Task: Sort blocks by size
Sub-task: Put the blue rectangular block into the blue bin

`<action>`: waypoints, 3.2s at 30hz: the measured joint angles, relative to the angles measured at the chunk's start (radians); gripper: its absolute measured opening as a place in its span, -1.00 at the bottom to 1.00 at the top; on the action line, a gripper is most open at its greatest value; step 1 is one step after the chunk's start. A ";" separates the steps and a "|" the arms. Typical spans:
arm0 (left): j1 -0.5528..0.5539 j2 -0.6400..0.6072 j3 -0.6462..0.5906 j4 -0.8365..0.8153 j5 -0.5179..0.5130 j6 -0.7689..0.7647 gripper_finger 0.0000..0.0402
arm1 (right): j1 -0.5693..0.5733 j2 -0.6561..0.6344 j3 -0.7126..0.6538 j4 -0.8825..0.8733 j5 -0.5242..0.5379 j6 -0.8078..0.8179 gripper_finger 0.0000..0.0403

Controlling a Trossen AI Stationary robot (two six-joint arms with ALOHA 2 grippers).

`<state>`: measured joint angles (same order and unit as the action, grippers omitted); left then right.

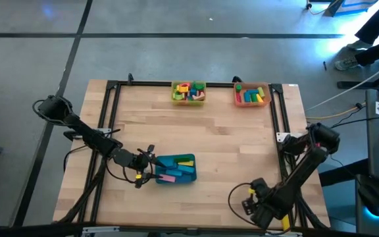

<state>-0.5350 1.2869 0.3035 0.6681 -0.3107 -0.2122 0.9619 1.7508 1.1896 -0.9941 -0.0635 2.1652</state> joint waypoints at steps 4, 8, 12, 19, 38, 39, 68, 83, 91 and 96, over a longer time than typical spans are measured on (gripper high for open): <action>0.000 0.000 0.000 -0.001 0.000 -0.001 0.01 | 0.001 0.015 0.000 -0.004 -0.088 0.000 0.52; 0.000 0.000 0.000 -0.005 0.000 -0.001 0.01 | 0.014 0.019 -0.041 0.061 -0.096 0.000 0.45; 0.000 0.000 0.000 -0.006 0.000 -0.001 0.01 | 0.024 0.020 -0.107 0.170 -0.137 -0.003 0.37; 0.000 0.000 0.000 -0.006 0.000 0.002 0.01 | 0.027 0.019 -0.175 0.262 -0.139 -0.048 0.10; 0.000 0.000 0.000 -0.006 0.000 0.002 0.01 | -0.009 0.008 -0.141 0.254 -0.056 -0.189 -0.50; 0.000 0.000 0.000 -0.005 0.000 0.002 0.01 | -0.021 0.003 -0.133 0.256 -0.032 -0.210 -0.49; -0.001 -0.055 0.000 -0.110 0.000 -0.043 0.01 | -0.529 -0.004 0.143 0.510 0.420 -1.592 -0.45; -0.006 -0.123 -0.001 -0.227 0.000 -0.064 0.01 | -0.610 0.155 0.142 0.785 0.285 -1.853 -0.45; -0.006 -0.123 -0.001 -0.225 -0.007 -0.062 0.01 | -0.610 0.179 0.142 0.763 0.275 -1.856 -0.42; -0.006 -0.123 -0.001 -0.222 -0.007 -0.064 0.01 | -0.610 0.179 0.142 0.789 0.281 -1.848 -0.22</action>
<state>-0.5407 1.1637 0.3027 0.4465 -0.3180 -0.2767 0.3514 1.9298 1.3317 -0.2053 0.2179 0.3176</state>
